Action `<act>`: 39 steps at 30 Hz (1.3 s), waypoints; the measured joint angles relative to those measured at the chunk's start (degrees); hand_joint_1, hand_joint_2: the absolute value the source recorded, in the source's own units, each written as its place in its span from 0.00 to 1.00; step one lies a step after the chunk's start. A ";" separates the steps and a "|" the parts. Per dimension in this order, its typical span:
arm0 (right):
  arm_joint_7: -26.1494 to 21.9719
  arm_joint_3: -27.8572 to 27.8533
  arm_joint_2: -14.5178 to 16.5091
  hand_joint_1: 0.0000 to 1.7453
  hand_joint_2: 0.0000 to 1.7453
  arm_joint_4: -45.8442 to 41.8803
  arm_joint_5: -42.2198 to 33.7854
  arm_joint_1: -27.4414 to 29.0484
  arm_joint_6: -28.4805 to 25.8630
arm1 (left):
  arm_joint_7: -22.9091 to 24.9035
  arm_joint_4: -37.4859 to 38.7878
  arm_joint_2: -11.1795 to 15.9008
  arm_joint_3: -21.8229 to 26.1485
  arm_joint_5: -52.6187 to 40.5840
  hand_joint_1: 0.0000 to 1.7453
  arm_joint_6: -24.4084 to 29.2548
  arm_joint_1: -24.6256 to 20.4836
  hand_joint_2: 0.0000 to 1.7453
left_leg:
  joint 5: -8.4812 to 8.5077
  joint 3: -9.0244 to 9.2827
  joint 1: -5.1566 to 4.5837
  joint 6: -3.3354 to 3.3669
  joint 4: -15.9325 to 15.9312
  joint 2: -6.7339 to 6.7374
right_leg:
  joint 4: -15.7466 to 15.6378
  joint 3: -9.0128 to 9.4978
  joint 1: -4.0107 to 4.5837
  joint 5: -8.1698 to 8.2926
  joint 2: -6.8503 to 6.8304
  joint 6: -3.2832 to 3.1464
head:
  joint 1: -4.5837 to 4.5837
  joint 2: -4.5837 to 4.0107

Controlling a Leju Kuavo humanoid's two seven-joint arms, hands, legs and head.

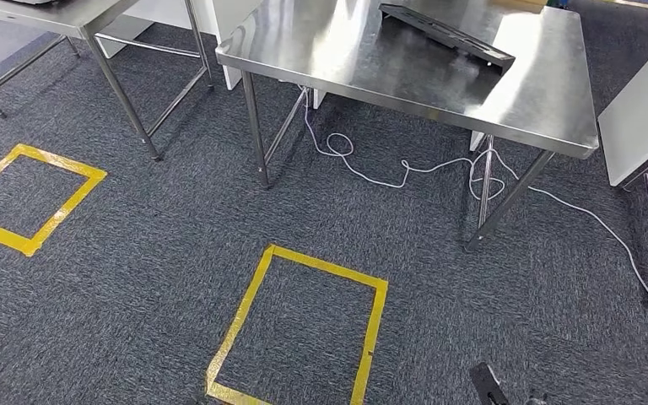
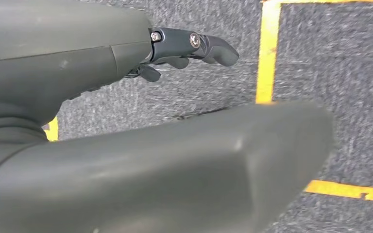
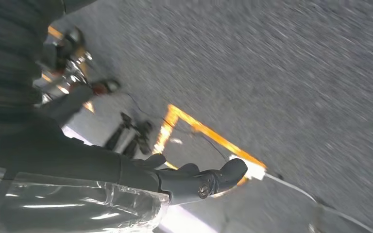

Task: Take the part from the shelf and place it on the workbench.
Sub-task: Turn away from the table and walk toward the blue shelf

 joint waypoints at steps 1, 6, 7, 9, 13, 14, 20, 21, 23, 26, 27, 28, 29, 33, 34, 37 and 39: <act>-0.03 -0.31 0.09 0.00 1.00 0.10 -0.02 -0.03 0.06 | 0.00 -0.01 -0.01 0.00 0.00 0.00 0.00 -0.05 0.00 | 0.63 -0.57 -0.02 -0.30 0.02 0.04 | -4.83 3.53 0.17 0.11 0.02 -0.18 | 0.00 0.00; -1.35 -2.10 0.58 0.00 1.00 1.19 -3.24 0.20 5.53 | -0.20 -0.02 -0.02 0.02 -0.23 0.00 -0.01 -0.24 0.00 | 3.15 -0.96 0.33 -2.22 -1.38 0.09 | -13.37 7.34 1.09 0.29 0.24 -3.08 | -0.12 0.00; -1.65 -2.67 0.91 0.00 1.00 1.60 -4.47 0.44 7.65 | -0.24 -0.02 0.03 0.02 -0.35 0.00 -0.02 -0.26 0.00 | 2.14 -1.20 0.44 -2.53 -1.10 -0.02 | -13.72 7.16 0.78 1.07 0.19 -3.85 | -0.18 0.00; -2.16 -4.17 1.89 0.00 1.00 2.54 -6.97 1.25 12.37 | -0.40 -0.02 0.19 0.02 -0.61 0.00 -0.06 -0.32 0.00 | -2.71 -2.18 0.62 -2.95 2.81 -0.26 | -14.04 6.53 0.15 2.28 0.02 -5.01 | -0.27 0.00; -0.34 -6.88 3.65 0.00 1.00 4.52 -8.44 3.95 19.20 | -0.99 -0.03 0.53 -0.01 -1.40 0.00 -0.11 -0.68 0.00 | -6.97 -2.37 0.97 -3.96 13.00 -0.53 | -13.44 4.36 0.31 3.56 0.05 -5.21 | -0.39 0.00; 0.78 -7.25 3.97 0.00 1.00 4.99 -8.20 4.70 19.81 | -1.02 -0.04 0.57 -0.04 -1.57 0.00 -0.11 -0.83 0.00 | -5.72 -0.38 1.19 -4.11 11.31 -0.63 | -13.11 3.83 0.21 3.77 0.29 -4.98 | -0.41 0.00; 5.31 -8.81 5.27 0.00 1.00 6.46 -7.52 7.13 20.92 | -0.55 -0.08 0.62 -0.20 -2.65 0.00 -0.17 -1.47 0.00 | -5.88 8.17 1.18 -3.27 -0.95 -3.61 | -11.57 1.20 0.45 5.12 2.85 -2.88 | -0.32 0.00; 5.46 -9.03 5.45 0.00 1.00 6.62 -7.59 7.34 20.96 | -0.42 -0.09 0.59 -0.25 -2.85 0.00 -0.16 -1.62 0.00 | -5.61 8.06 1.08 -2.69 -1.22 -2.86 | -11.40 0.82 0.37 5.24 3.17 -2.45 | -0.35 0.00; 5.45 -9.47 5.87 0.00 1.00 6.87 -7.86 7.69 20.98 | -0.10 -0.09 0.50 -0.41 -3.32 0.00 -0.15 -2.03 0.00 | -4.79 7.61 1.06 -1.34 -1.77 -1.52 | -8.96 -0.90 0.32 3.82 2.68 -2.21 | -0.19 0.00; 5.04 -10.05 6.36 0.00 1.00 7.15 -8.10 7.81 21.02 | 0.47 -0.09 0.49 -0.66 -3.84 0.00 -0.09 -2.39 0.00 | -3.88 6.41 0.96 -0.44 -1.92 0.54 | 1.65 -5.66 0.09 -1.48 1.24 -2.36 | 0.30 0.00; 4.92 -10.21 6.45 0.00 1.00 7.24 -8.10 7.86 21.10 | 0.65 -0.09 0.50 -0.70 -3.94 0.00 -0.07 -2.42 0.00 | -3.60 6.03 0.91 -0.45 -1.91 1.25 | 4.19 -6.42 0.02 -2.49 1.10 -2.09 | 0.28 0.00; 4.85 -10.34 6.54 0.00 1.00 7.32 -8.08 7.94 21.22 | 0.78 -0.09 0.50 -0.72 -4.01 0.00 -0.05 -2.44 0.00 | -3.33 5.69 0.91 -0.55 -1.90 1.93 | 4.58 -5.96 -0.07 -2.65 0.96 -1.65 | 0.30 0.00; 4.83 -10.45 6.59 0.00 1.00 7.38 -8.05 8.02 21.39 | 0.85 -0.09 0.49 -0.75 -4.04 0.00 -0.04 -2.48 0.00 | -3.09 5.45 0.94 -0.72 -1.89 2.54 | 2.47 -4.15 -0.18 -1.97 0.67 -1.13 | 0.33 0.00; 5.10 -10.70 6.71 0.00 1.00 7.48 -7.93 7.83 22.29 | 1.05 -0.10 0.51 -1.01 -4.11 0.00 -0.05 -2.81 0.00 | -2.47 5.32 0.78 -1.86 -1.83 4.65 | -12.18 4.87 0.09 1.70 -2.98 -0.83 | 0.38 0.00; 5.32 -10.72 6.74 0.00 1.00 7.53 -7.89 7.80 22.67 | 1.15 -0.11 0.51 -1.07 -4.13 0.00 -0.04 -2.93 0.00 | -2.36 5.43 0.68 -2.18 -1.87 5.12 | -12.94 5.05 0.41 1.90 -3.20 -1.39 | 0.34 0.00; 6.08 -10.78 6.77 0.00 1.00 7.70 -7.73 8.05 23.70 | 1.43 -0.11 0.44 -1.30 -4.19 0.00 -0.04 -3.16 0.00 | -2.59 5.53 0.99 -3.20 -1.68 5.33 | -13.06 4.85 0.07 2.78 -1.59 -3.03 | 0.18 0.00; 6.31 -10.80 6.84 0.00 1.00 7.74 -7.60 8.08 23.99 | 1.50 -0.10 0.44 -1.49 -4.20 0.00 -0.04 -3.11 0.00 | -5.85 3.84 1.21 -3.53 2.40 2.55 | -13.22 4.76 -0.52 3.55 -0.58 -4.25 | -0.02 0.00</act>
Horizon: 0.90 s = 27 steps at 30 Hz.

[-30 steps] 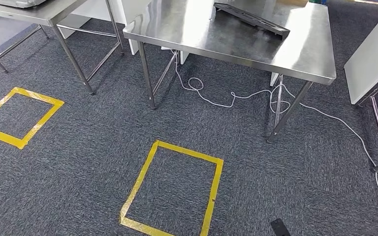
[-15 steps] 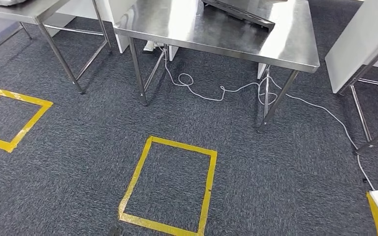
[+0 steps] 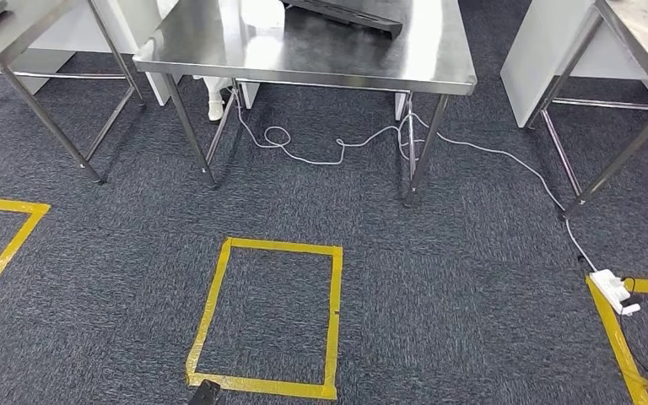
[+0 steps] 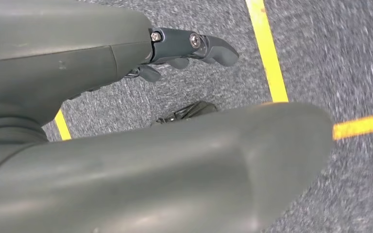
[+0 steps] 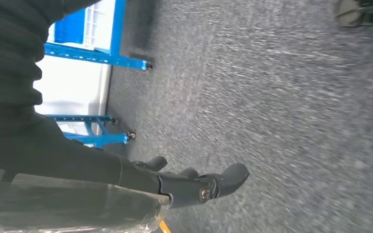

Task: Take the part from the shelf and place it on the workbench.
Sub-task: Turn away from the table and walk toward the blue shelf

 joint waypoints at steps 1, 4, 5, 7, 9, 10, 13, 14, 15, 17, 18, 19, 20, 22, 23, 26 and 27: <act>0.03 0.00 0.06 0.00 1.00 0.01 0.10 -0.01 0.11 | 0.05 0.01 0.02 -0.07 -0.01 0.00 0.01 0.09 0.00 | -2.41 -1.53 -0.01 -0.02 3.82 -1.58 | 0.05 -0.27 0.12 0.28 0.51 -0.42 | -0.14 0.00; 0.08 -0.02 0.09 0.00 1.00 0.07 0.30 0.03 0.55 | 0.21 0.02 0.06 -0.13 -0.07 0.00 0.02 0.35 0.00 | -6.30 -5.12 -0.09 0.12 13.14 -3.26 | 0.19 -0.92 0.61 0.79 2.34 -0.97 | -0.21 0.00; 0.10 -0.05 0.09 0.00 1.00 0.10 0.31 0.06 0.72 | 0.23 0.02 0.06 -0.13 -0.14 0.00 0.02 0.38 0.00 | -5.84 -4.97 -0.09 0.22 13.21 -3.31 | 0.25 -0.99 0.70 0.85 2.90 -0.97 | -0.21 0.00; 0.15 -0.20 0.10 0.00 1.00 0.16 0.31 0.10 0.95 | 0.27 0.02 0.07 -0.15 -0.31 0.00 0.02 0.36 0.00 | -2.77 -2.09 -0.09 0.59 8.08 -3.76 | 0.48 -1.01 0.80 0.90 4.14 -0.94 | -0.22 0.00; 0.18 -0.31 0.22 0.00 1.00 0.20 0.31 0.02 1.03 | 0.31 0.02 0.15 -0.18 -0.43 0.00 0.02 0.32 0.00 | 0.25 1.91 0.00 1.18 0.31 -6.58 | 1.12 -1.41 0.99 0.88 5.56 -0.77 | -0.16 0.00; 0.19 -0.33 0.27 0.00 1.00 0.20 0.31 -0.09 1.03 | 0.34 0.02 0.19 -0.19 -0.46 0.00 0.02 0.28 0.00 | 0.87 3.05 -0.05 1.39 -2.14 -7.73 | 1.45 -1.88 1.04 0.92 6.20 -0.50 | -0.17 0.00; 0.25 -0.48 0.29 0.00 1.00 0.22 0.25 -0.12 1.11 | 0.61 0.02 0.19 -0.23 -0.52 0.00 0.02 0.16 0.00 | 1.19 3.35 -0.40 2.05 -3.70 -7.34 | 1.61 -3.47 0.92 1.49 8.16 0.90 | -0.17 0.00; 0.28 -0.58 0.30 0.00 1.00 0.24 0.20 -0.04 1.19 | 0.71 0.02 0.15 -0.23 -0.52 0.00 0.02 0.12 0.00 | 1.54 3.41 -0.38 2.42 -4.14 -6.61 | 1.87 -3.92 0.90 1.45 7.91 1.22 | -0.15 0.00; 0.31 -0.68 0.31 0.00 1.00 0.27 0.12 0.02 1.30 | 0.75 0.01 0.10 -0.24 -0.54 0.00 0.00 0.07 0.00 | 1.91 3.45 -0.27 2.81 -4.58 -5.75 | 2.97 -4.71 0.98 0.82 6.82 1.33 | -0.03 0.00; 0.34 -0.84 0.32 0.00 1.00 0.31 -0.01 -0.03 1.61 | 0.78 0.01 0.04 -0.25 -0.59 0.00 -0.05 0.07 0.00 | 2.33 3.38 -0.19 3.25 -5.04 -3.92 | 8.60 -7.53 0.97 -2.22 3.42 1.13 | 0.28 0.00; 0.34 -0.89 0.29 0.00 1.00 0.32 -0.05 -0.07 1.75 | 0.82 0.01 0.04 -0.25 -0.63 0.00 -0.08 0.14 0.00 | 2.38 3.23 -0.23 3.32 -5.03 -2.92 | 12.59 -9.45 0.90 -4.06 2.30 1.12 | 0.43 0.00; 0.34 -0.95 0.26 0.00 1.00 0.32 -0.07 -0.06 1.86 | 0.92 0.01 0.03 -0.25 -0.66 0.00 -0.08 0.23 0.00 | 2.39 3.11 -0.27 3.30 -5.02 -1.96 | 15.94 -10.95 0.77 -5.36 1.82 1.31 | 0.47 0.00; 0.35 -1.02 0.25 0.00 1.00 0.33 -0.08 0.00 1.94 | 1.11 0.02 0.03 -0.25 -0.70 0.00 -0.07 0.29 0.00 | 2.41 3.02 -0.28 3.25 -5.00 -1.05 | 17.66 -11.56 0.60 -5.87 1.59 1.68 | 0.46 0.00; 0.44 -1.17 0.22 0.00 1.00 0.37 -0.10 0.19 2.03 | 1.62 0.03 -0.02 -0.26 -0.86 0.00 -0.19 0.30 0.00 | 2.47 2.99 -0.20 3.05 -4.99 0.52 | 13.80 -8.85 0.19 -4.23 0.89 2.83 | 0.48 0.00; 0.49 -1.23 0.19 0.00 1.00 0.38 -0.10 0.24 2.09 | 1.87 0.04 -0.04 -0.27 -0.95 0.00 -0.31 0.27 0.00 | 2.49 3.04 -0.14 2.91 -4.99 1.15 | 9.70 -6.37 -0.01 -2.84 0.18 3.36 | 0.49 0.00; 0.56 -1.27 0.15 0.00 1.00 0.38 -0.10 0.23 2.17 | 2.10 0.06 -0.09 -0.29 -1.04 0.00 -0.55 0.23 0.00 | 2.51 3.16 -0.06 2.64 -4.98 1.88 | 3.08 -2.43 -0.25 -0.83 -1.32 3.97 | 0.52 0.00; 0.56 -1.27 0.15 0.00 1.00 0.38 -0.10 0.23 2.17 | 2.10 0.06 -0.09 -0.29 -1.04 0.00 -0.55 0.23 0.00 | 2.51 3.17 -0.06 2.63 -4.98 1.89 | 3.00 -2.38 -0.25 -0.81 -1.35 3.97 | 0.52 0.00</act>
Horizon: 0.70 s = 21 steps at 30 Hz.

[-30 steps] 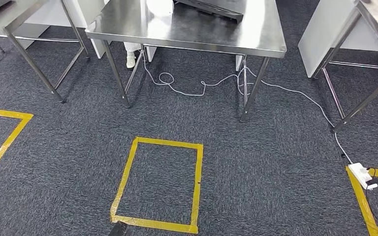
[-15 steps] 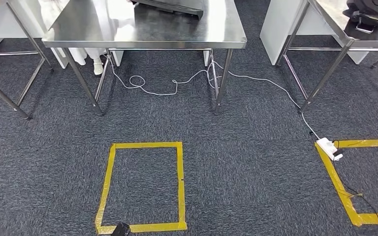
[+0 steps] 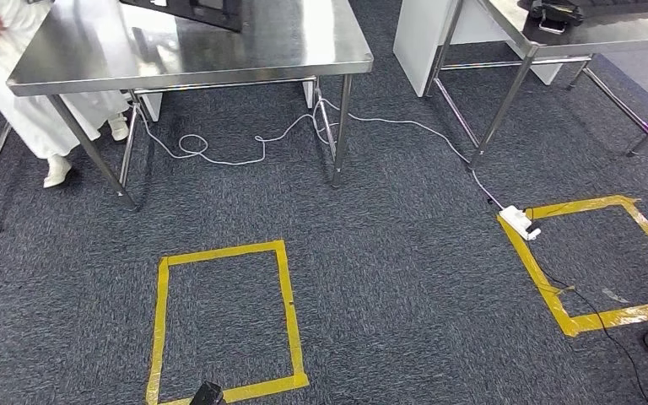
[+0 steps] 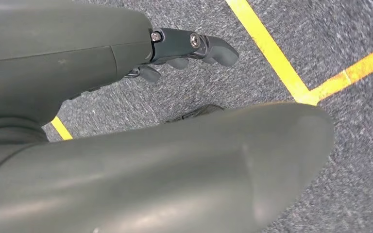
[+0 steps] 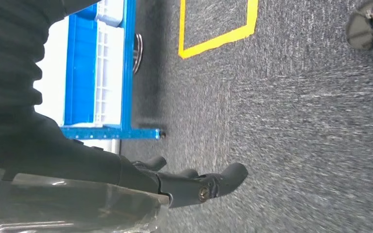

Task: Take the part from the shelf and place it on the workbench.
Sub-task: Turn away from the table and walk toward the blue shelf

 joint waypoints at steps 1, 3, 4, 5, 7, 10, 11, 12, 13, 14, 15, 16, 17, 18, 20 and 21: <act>0.00 0.00 -0.01 0.00 1.00 0.00 0.00 -0.01 0.01 | 0.01 0.00 0.00 0.00 0.00 0.00 -0.01 0.00 0.00 | 0.00 0.02 -0.01 -0.03 0.00 0.03 | -0.31 0.19 0.00 0.07 -0.17 0.01 | 0.01 0.00; 0.01 -0.02 0.02 0.00 1.00 0.00 0.00 -0.12 0.19 | 0.10 -0.01 0.02 -0.01 -0.01 0.00 -0.08 -0.06 0.00 | -0.18 0.32 -0.22 -0.61 0.02 0.65 | -1.52 0.54 0.40 0.51 -1.32 -0.57 | 0.02 0.00; 0.07 -0.05 0.06 0.00 1.00 0.01 0.00 -0.14 0.40 | 0.22 -0.01 -0.01 -0.02 -0.03 0.00 -0.17 -0.11 0.00 | -0.59 0.57 -0.16 -1.36 0.22 0.60 | -2.16 0.78 0.29 0.94 -1.17 -1.39 | -0.11 0.00; 0.22 -0.09 0.12 0.00 1.00 0.01 0.01 -0.17 0.60 | 0.39 -0.01 -0.04 -0.03 -0.09 0.00 -0.19 -0.04 0.00 | -2.27 0.12 -0.10 -2.00 2.11 -0.47 | -2.55 0.78 0.31 1.46 -0.65 -2.53 | -0.27 0.00; 0.77 -0.17 0.25 0.00 1.00 0.03 0.01 -0.09 0.85 | 0.70 0.01 -0.11 -0.05 -0.34 0.00 -0.17 0.51 0.00 | -7.08 -2.68 0.20 -2.73 9.48 -3.63 | -2.72 0.62 0.13 2.28 1.83 -4.34 | -0.61 0.00; 1.57 -0.42 0.46 0.00 1.00 0.05 0.00 0.26 0.85 | 0.86 0.09 -0.11 -0.11 -0.91 0.00 0.03 1.84 0.00 | -9.39 -5.93 0.20 -2.51 16.69 -5.26 | -2.55 0.24 0.68 2.57 4.41 -4.85 | -0.64 0.00; 1.71 -0.56 0.50 0.00 1.00 0.05 0.00 0.43 0.85 | 0.83 0.12 -0.11 -0.16 -1.06 0.00 0.13 2.14 0.00 | -7.67 -4.92 0.25 -2.44 14.53 -5.40 | -2.38 0.23 0.70 2.56 5.25 -4.82 | -0.65 0.00; 1.78 -0.70 0.55 0.00 1.00 0.06 0.01 0.59 0.85 | 0.77 0.15 -0.11 -0.22 -1.19 0.00 0.25 2.33 0.00 | -5.45 -3.20 0.35 -2.35 10.84 -5.98 | -2.11 0.17 0.70 2.53 6.06 -4.76 | -0.66 0.00; 1.78 -0.80 0.60 0.00 1.00 0.07 0.07 0.69 0.87 | 0.71 0.16 -0.10 -0.27 -1.26 0.00 0.34 2.42 0.00 | -3.79 -1.46 0.47 -2.26 7.01 -7.36 | -1.68 -0.07 0.75 2.42 6.79 -4.59 | -0.66 0.00; 1.65 -0.87 0.66 0.00 1.00 0.06 0.18 0.72 0.88 | 0.64 0.17 -0.11 -0.28 -1.27 0.00 0.38 2.45 0.00 | -2.68 -0.22 0.52 -2.12 4.09 -8.39 | -1.24 -0.43 0.91 2.32 7.40 -4.33 | -0.62 0.00; 1.46 -0.91 0.71 0.00 1.00 0.06 0.33 0.73 0.90 | 0.61 0.17 -0.11 -0.28 -1.26 0.00 0.40 2.42 0.00 | -2.30 0.39 0.43 -1.98 2.49 -9.16 | -0.94 -0.90 0.99 2.26 7.88 -3.97 | -0.58 0.00; 1.25 -0.92 0.74 0.00 1.00 0.06 0.47 0.75 0.92 | 0.60 0.17 -0.12 -0.28 -1.25 0.00 0.41 2.38 0.00 | -2.42 0.46 0.18 -1.72 2.06 -9.40 | -0.82 -1.43 1.04 2.29 8.36 -3.49 | -0.56 0.00; 1.05 -0.93 0.74 0.00 1.00 0.06 0.60 0.82 0.93 | 0.59 0.17 -0.13 -0.28 -1.22 0.00 0.42 2.34 0.00 | -2.25 0.43 -0.09 -1.34 1.97 -8.65 | -0.93 -1.85 1.06 2.45 8.87 -2.99 | -0.55 0.00; 0.95 -0.95 0.71 0.00 1.00 0.07 0.73 0.92 0.94 | 0.57 0.17 -0.17 -0.28 -1.19 0.00 0.43 2.29 0.00 | -1.97 0.48 -0.17 -0.83 1.71 -8.00 | -0.84 -2.15 0.97 2.57 9.12 -2.55 | -0.56 0.00; 0.87 -0.96 0.73 0.00 1.00 0.07 1.09 1.02 0.99 | 0.54 0.17 -0.25 -0.27 -0.95 0.00 0.50 2.22 0.00 | -1.31 0.54 -0.10 0.25 1.09 -6.57 | 1.54 -3.49 1.06 1.35 7.24 -2.27 | -0.43 0.00; 0.86 -0.96 0.73 0.00 1.00 0.07 1.33 0.99 1.08 | 0.51 0.17 -0.28 -0.27 -0.77 0.00 0.53 2.25 0.00 | -1.09 0.51 -0.02 0.59 0.88 -5.74 | 4.45 -4.86 1.05 -0.18 5.65 -2.39 | -0.29 0.00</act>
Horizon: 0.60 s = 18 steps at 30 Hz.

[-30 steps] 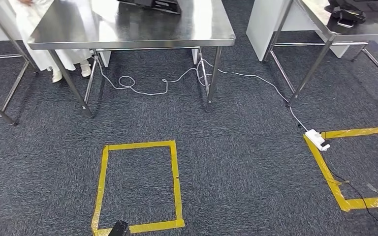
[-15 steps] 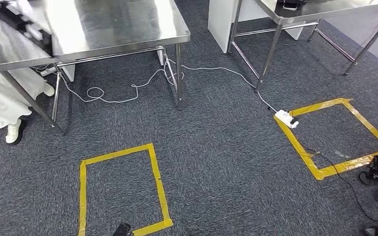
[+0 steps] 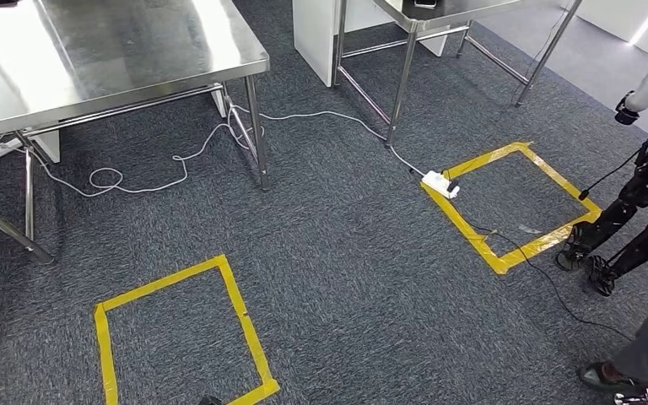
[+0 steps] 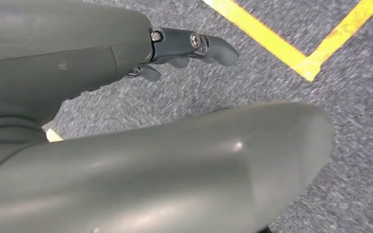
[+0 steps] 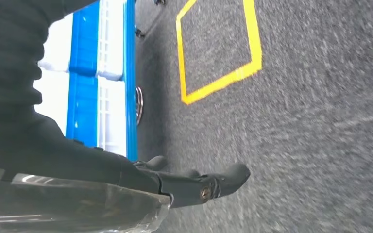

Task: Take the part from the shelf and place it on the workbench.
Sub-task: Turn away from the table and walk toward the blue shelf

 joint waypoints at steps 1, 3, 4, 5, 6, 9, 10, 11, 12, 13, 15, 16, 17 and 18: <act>-0.01 0.00 0.03 0.00 1.00 0.01 0.25 -0.05 0.14 | -0.06 0.00 0.02 0.01 0.22 0.00 0.03 0.13 0.00 | 0.05 -0.10 -0.09 0.15 -0.04 0.85 | 3.76 -1.87 -0.01 -1.92 -1.49 -0.12 | 0.11 0.00; -0.01 0.00 0.01 0.00 1.00 0.02 0.63 -0.06 0.45 | -0.18 0.00 0.04 0.05 0.56 0.00 0.04 0.52 0.00 | 0.05 -0.32 -0.18 0.16 -0.03 2.70 | 10.08 -4.73 -0.22 -4.56 -2.55 0.24 | 0.21 0.00; -0.01 0.00 0.01 0.00 1.00 0.02 0.75 0.01 0.56 | -0.23 0.00 0.05 0.08 0.66 0.00 0.04 0.66 0.00 | 0.06 -0.41 -0.20 0.13 -0.02 3.55 | 10.59 -4.67 -0.35 -4.66 -2.77 0.68 | 0.21 0.00; -0.01 0.00 0.00 0.00 1.00 0.02 0.81 0.10 0.62 | -0.26 0.00 0.05 0.11 0.71 0.00 0.03 0.74 0.00 | 0.06 -0.43 -0.18 0.04 -0.01 4.32 | 8.54 -3.23 -0.54 -3.88 -3.12 1.22 | 0.21 0.00; -0.01 0.00 -0.02 0.00 1.00 0.01 0.86 0.17 0.65 | -0.28 0.00 0.05 0.14 0.72 0.00 0.02 0.76 0.00 | 0.06 -0.41 -0.15 -0.11 -0.01 5.02 | 4.49 -0.67 -0.72 -2.61 -3.91 1.72 | 0.22 0.00; -0.01 0.00 -0.04 0.00 1.00 -0.01 0.96 -0.15 0.66 | -0.39 0.00 0.10 0.22 0.75 0.00 -0.01 0.81 0.00 | -0.26 0.10 -0.39 -1.25 -0.01 6.82 | -5.42 4.86 -0.47 0.53 -7.66 1.76 | 0.26 0.00; -0.01 0.00 -0.03 0.00 1.00 -0.01 0.98 -0.26 0.65 | -0.41 0.00 0.13 0.24 0.76 0.00 0.00 0.80 0.00 | -0.49 0.41 -0.47 -1.76 -0.08 7.44 | -5.97 4.91 -0.20 0.86 -8.05 1.33 | 0.16 0.00; -0.01 0.00 -0.03 0.00 1.00 0.00 0.98 -0.28 0.64 | -0.43 0.00 0.13 0.25 0.77 0.00 0.01 0.75 0.00 | -0.66 0.76 -0.48 -2.25 -0.21 8.10 | -6.05 4.68 0.09 1.00 -7.64 0.90 | 0.10 0.00; -0.01 0.01 -0.05 0.00 1.00 0.01 0.98 -0.22 0.64 | -0.43 0.00 0.10 0.25 0.79 0.00 0.02 0.64 0.00 | -0.77 1.05 -0.32 -2.73 -0.23 8.34 | -6.09 4.71 -0.13 1.21 -6.92 0.34 | -0.04 0.00; -0.01 0.01 -0.07 0.00 1.00 0.01 0.98 -0.12 0.64 | -0.43 0.00 0.07 0.25 0.79 0.00 0.02 0.55 0.00 | -1.16 1.14 -0.15 -3.12 0.09 7.59 | -6.20 4.85 -0.47 1.41 -6.23 -0.14 | -0.28 0.00; 0.02 0.01 -0.08 0.00 1.00 0.02 0.98 -0.04 0.64 | -0.44 0.00 0.05 0.25 0.79 0.00 0.02 0.57 0.00 | -4.00 -0.19 0.08 -3.48 3.80 4.01 | -6.43 5.13 -1.15 2.00 -4.94 -1.35 | -0.66 0.00; 0.02 0.00 -0.03 0.00 1.00 0.02 0.98 -0.05 0.64 | -0.43 0.01 0.08 0.25 0.79 0.00 0.02 0.72 0.00 | -6.33 -1.76 0.07 -3.45 7.45 2.12 | -6.43 5.02 -1.14 2.11 -4.27 -1.75 | -0.82 0.00; 0.03 0.00 0.01 0.00 1.00 0.02 0.99 -0.09 0.64 | -0.43 0.01 0.11 0.25 0.79 0.00 0.02 0.91 0.00 | -8.53 -3.64 0.03 -3.37 11.58 1.08 | -6.41 4.85 -0.94 2.21 -3.51 -2.11 | -0.82 0.00; 0.02 0.01 0.04 0.00 1.00 0.02 0.99 -0.10 0.66 | -0.42 0.02 0.14 0.25 0.80 0.00 0.02 1.11 0.00 | -9.82 -5.23 0.00 -3.33 14.88 0.63 | -6.38 4.72 -0.77 2.26 -2.64 -2.23 | -0.82 0.00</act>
